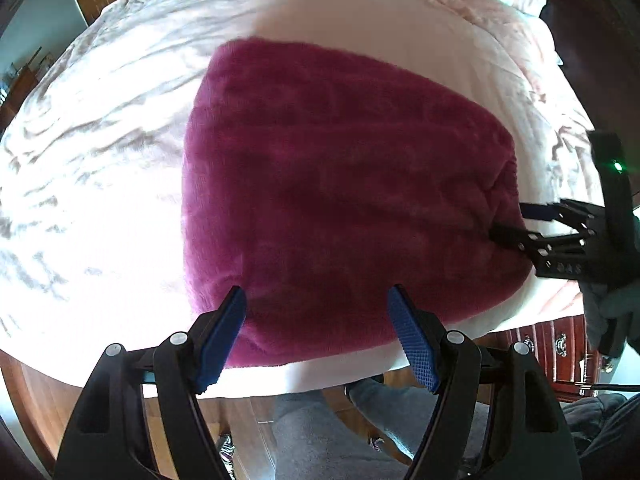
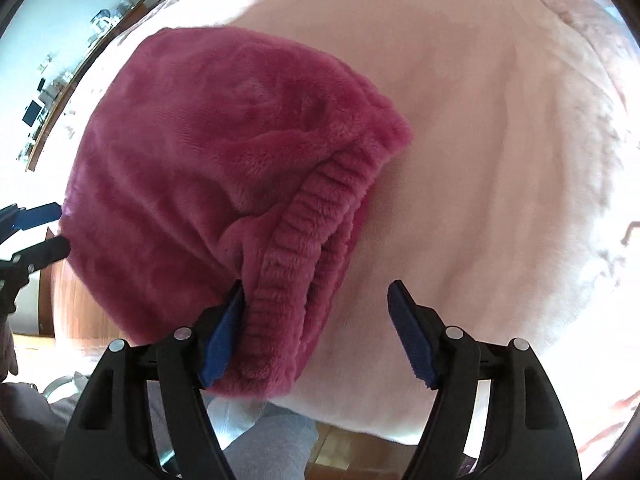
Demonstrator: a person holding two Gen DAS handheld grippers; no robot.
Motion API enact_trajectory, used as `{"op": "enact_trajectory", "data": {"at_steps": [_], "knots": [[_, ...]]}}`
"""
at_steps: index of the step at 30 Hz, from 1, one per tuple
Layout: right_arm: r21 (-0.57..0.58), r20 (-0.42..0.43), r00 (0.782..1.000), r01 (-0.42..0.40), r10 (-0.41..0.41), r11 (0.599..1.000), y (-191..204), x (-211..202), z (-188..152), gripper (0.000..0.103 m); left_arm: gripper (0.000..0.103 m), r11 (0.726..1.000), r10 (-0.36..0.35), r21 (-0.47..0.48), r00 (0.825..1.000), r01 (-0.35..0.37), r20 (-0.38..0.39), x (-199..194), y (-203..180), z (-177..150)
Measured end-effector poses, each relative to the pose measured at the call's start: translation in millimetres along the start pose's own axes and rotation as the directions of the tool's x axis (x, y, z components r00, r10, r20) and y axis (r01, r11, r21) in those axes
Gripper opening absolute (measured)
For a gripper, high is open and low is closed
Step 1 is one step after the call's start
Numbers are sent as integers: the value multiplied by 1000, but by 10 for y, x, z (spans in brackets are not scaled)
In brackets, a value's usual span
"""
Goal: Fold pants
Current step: 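Withdraw both open tools from the folded pants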
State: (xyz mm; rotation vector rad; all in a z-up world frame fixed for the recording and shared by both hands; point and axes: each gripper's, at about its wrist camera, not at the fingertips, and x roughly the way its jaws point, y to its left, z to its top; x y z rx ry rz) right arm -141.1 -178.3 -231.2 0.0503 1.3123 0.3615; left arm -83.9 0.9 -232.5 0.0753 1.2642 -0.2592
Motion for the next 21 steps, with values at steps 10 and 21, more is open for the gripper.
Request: {"op": "enact_trajectory", "data": {"at_steps": [10,21], "knots": [[95,161,987,-2,-13,995,357,-697,-116,72,74,996,-8,94,997,1,73,-289,2,502],[229,304,947,34,-104,973,846,-1158,108,80,84,944,-50,329,980,-16,194,-675,-82,674]]}}
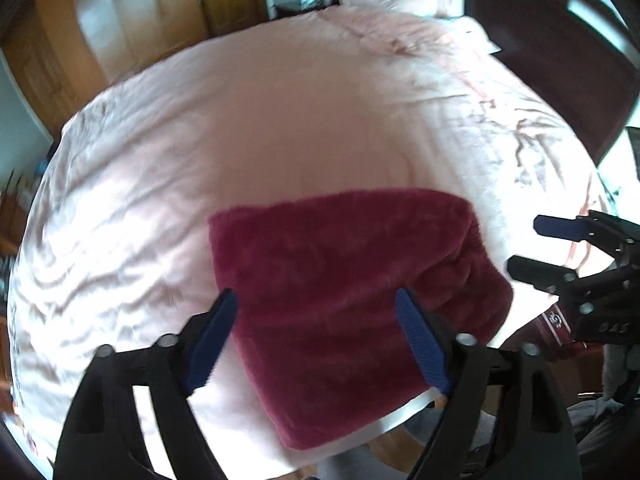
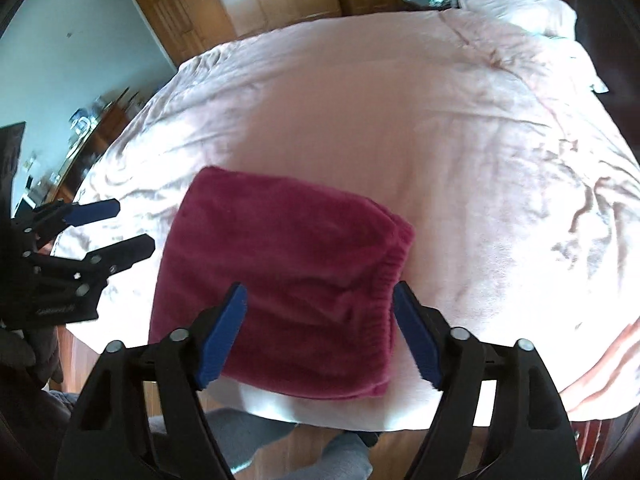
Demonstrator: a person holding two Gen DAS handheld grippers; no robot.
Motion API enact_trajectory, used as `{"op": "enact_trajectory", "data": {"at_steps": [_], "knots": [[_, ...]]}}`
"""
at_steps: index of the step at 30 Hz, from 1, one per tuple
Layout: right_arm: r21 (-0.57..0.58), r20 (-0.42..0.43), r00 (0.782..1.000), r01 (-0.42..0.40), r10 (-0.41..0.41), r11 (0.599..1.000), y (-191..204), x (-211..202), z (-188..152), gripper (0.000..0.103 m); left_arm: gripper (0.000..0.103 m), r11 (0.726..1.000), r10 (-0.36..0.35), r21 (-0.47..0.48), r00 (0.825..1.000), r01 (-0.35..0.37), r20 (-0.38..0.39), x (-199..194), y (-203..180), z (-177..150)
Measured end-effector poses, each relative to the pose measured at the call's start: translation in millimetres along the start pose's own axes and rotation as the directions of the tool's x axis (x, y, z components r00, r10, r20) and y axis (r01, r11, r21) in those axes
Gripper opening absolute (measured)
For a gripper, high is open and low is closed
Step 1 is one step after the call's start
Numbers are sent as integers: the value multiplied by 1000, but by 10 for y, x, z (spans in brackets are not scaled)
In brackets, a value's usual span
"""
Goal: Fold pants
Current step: 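Withdraw both open tools from the folded pants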
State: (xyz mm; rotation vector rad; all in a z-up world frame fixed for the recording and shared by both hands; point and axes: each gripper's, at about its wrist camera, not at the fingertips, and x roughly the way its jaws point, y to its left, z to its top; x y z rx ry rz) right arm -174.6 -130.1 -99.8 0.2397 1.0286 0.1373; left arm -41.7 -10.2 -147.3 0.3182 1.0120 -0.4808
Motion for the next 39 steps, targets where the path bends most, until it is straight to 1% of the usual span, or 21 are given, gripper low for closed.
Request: {"op": "enact_trajectory", "data": {"at_steps": [3,5,9,12,13,17,19,21,24,30,34,39], "knots": [[30,17,999,38,-38,999,132,-7,-47,80,87,999,-33,38,999,32,29,-76,101,66],[54,21,998,57,-58,997,206,0,-90,80,93,997,-47,61,998,44,44,-125,141,62],[105,28,994,103,-106,989,330,22,-161,81,94,996,-34,85,998,29,54,-199,215,29],[132,29,991,125,-130,983,382,28,-232,85,94,996,-50,77,997,46,61,-247,261,14],[134,27,991,130,-135,982,397,22,-250,85,94,996,-42,76,997,37,67,-278,265,11],[112,36,989,136,-141,984,429,-21,-251,85,94,994,53,85,993,-63,110,-424,212,-4],[93,42,990,132,-137,987,446,-58,-237,85,94,996,50,70,991,-59,121,-496,203,-7],[68,48,989,134,-138,989,458,-109,-236,86,94,998,54,37,993,-58,109,-545,187,-16],[37,69,988,138,-141,990,464,-222,-257,89,96,997,81,-5,995,-81,61,-572,137,-63],[0,74,988,136,-136,991,419,-387,-396,89,97,994,38,-105,999,-38,-4,-601,52,-212],[-2,73,988,134,-133,991,341,-461,-476,89,98,991,75,-112,997,-76,-11,-652,-53,-288],[3,76,988,135,-134,991,278,-523,-504,89,98,988,100,-111,994,-104,-35,-622,-165,-323]]}}
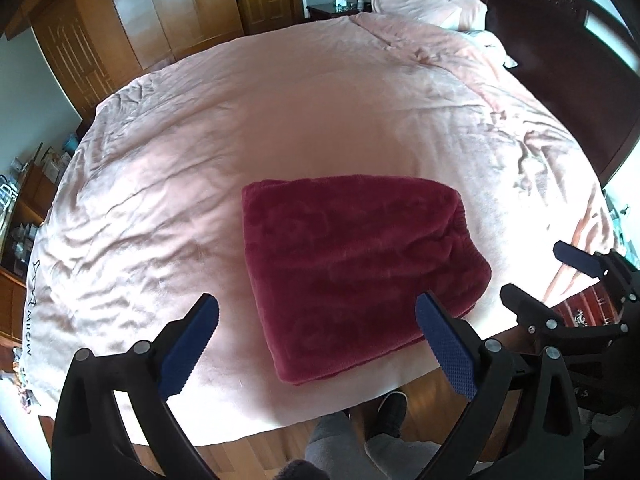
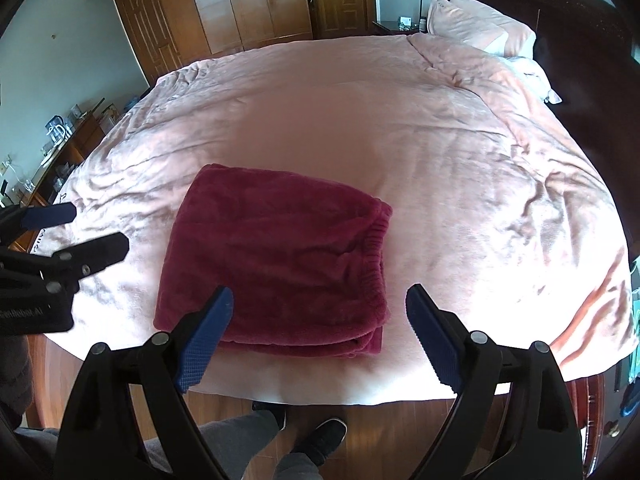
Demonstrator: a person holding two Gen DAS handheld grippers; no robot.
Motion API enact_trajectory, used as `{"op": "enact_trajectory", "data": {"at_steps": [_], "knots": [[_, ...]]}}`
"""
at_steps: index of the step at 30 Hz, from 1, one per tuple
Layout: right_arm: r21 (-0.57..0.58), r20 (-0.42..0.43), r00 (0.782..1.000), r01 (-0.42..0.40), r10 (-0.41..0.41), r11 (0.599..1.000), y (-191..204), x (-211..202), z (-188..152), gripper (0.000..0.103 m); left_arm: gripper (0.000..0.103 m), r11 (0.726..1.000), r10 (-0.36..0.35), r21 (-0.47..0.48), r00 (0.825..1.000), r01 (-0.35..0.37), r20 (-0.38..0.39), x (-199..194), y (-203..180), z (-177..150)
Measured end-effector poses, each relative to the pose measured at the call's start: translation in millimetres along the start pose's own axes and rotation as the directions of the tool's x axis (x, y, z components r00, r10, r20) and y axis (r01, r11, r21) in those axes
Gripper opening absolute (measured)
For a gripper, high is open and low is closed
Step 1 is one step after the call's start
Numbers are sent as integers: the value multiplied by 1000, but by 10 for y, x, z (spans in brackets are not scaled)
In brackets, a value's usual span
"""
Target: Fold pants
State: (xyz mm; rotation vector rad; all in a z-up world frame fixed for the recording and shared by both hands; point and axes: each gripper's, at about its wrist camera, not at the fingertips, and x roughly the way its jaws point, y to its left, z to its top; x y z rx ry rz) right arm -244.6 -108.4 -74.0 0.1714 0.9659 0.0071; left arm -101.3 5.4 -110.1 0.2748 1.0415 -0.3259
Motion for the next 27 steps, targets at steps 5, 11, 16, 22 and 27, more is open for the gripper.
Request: {"op": "enact_trajectory", "data": {"at_steps": [5,11,16,22,27], "knots": [[-6,1,1000,0,0,1000,-20,-23,-21,89,98,1000,1,3,1000,-1,-17,39,-68,-15],[16,-16,1000,-2,2,1000,-87,34,-35,89,98,1000,-8,-10,999,8,-37,124,-52,-16],[96,-62,998,-2,8,995,-237,326,-45,93,98,991,-104,-96,989,94,-109,450,154,-55],[214,-151,988,-7,40,977,-433,1015,46,93,98,986,-139,-121,968,115,-211,1113,398,-67],[315,-214,975,10,61,949,-625,1522,136,93,98,964,-231,-188,942,187,-244,1664,729,47]]}}
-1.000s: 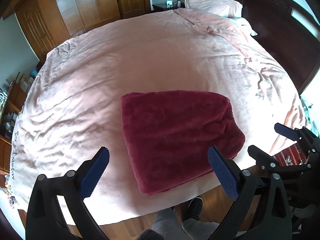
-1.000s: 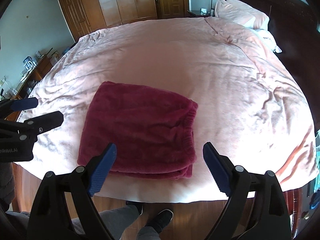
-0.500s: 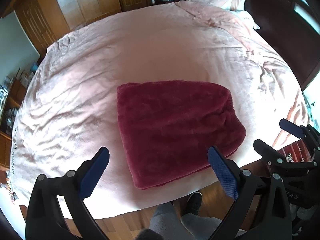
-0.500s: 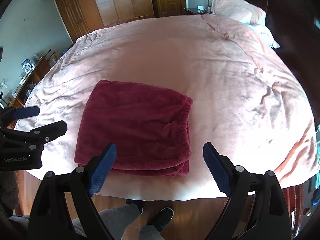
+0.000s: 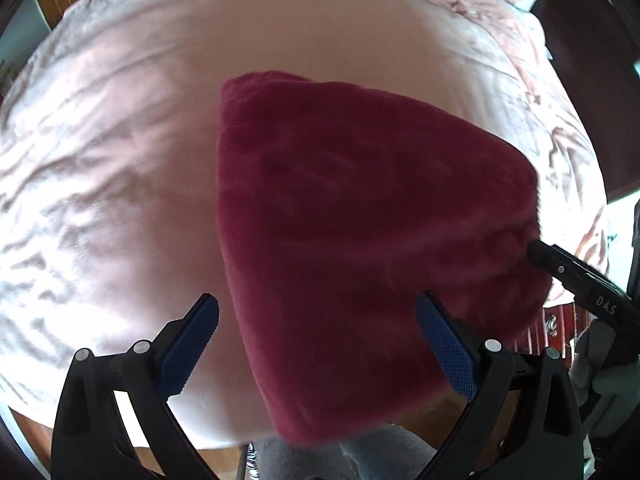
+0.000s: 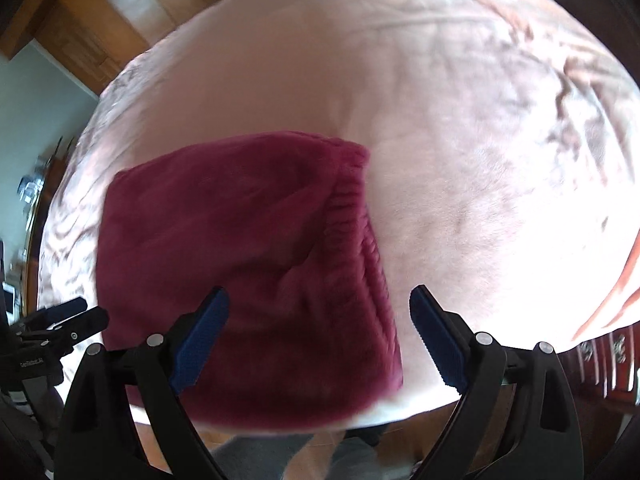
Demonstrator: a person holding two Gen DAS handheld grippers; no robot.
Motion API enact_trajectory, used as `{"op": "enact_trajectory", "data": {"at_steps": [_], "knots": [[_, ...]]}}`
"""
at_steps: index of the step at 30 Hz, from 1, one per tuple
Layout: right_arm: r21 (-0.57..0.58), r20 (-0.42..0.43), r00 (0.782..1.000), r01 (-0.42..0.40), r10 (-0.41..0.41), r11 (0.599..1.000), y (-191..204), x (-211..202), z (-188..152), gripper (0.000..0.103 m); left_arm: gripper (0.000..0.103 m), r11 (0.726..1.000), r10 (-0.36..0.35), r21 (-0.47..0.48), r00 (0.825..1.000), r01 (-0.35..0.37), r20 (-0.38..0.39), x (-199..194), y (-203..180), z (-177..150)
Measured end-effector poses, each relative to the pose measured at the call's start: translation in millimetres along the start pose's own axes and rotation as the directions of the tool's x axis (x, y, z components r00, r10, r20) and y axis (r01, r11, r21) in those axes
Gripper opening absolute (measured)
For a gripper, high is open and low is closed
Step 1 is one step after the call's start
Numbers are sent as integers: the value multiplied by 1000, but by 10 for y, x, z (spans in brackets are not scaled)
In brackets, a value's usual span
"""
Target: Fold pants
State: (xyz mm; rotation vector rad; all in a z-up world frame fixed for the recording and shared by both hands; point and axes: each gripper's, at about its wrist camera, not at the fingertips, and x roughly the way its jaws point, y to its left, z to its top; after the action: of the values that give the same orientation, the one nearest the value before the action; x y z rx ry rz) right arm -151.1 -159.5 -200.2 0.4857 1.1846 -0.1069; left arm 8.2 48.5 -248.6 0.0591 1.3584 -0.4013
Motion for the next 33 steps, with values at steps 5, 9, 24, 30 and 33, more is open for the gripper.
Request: {"op": "enact_trajectory", "data": {"at_steps": [5,9,24,30,33], "knots": [[85,-82,994,-69,76,994,-165,380,106,93,98,993,-118,-17,992,117,-41,341,324,234],[166,-130,978,-141,164,976,-293,609,118,93,98,977,-213,-21,972,212,-94,554,442,329],[253,-226,911,-288,346,924,-549,851,287,55,80,897,-431,-193,887,399,-168,830,582,342],[192,-280,875,-351,394,916,-603,660,479,39,60,908,-402,-200,901,369,-161,561,466,360],[187,-276,861,-389,428,902,-702,512,555,38,59,921,-364,-202,922,334,-134,354,310,388]]}}
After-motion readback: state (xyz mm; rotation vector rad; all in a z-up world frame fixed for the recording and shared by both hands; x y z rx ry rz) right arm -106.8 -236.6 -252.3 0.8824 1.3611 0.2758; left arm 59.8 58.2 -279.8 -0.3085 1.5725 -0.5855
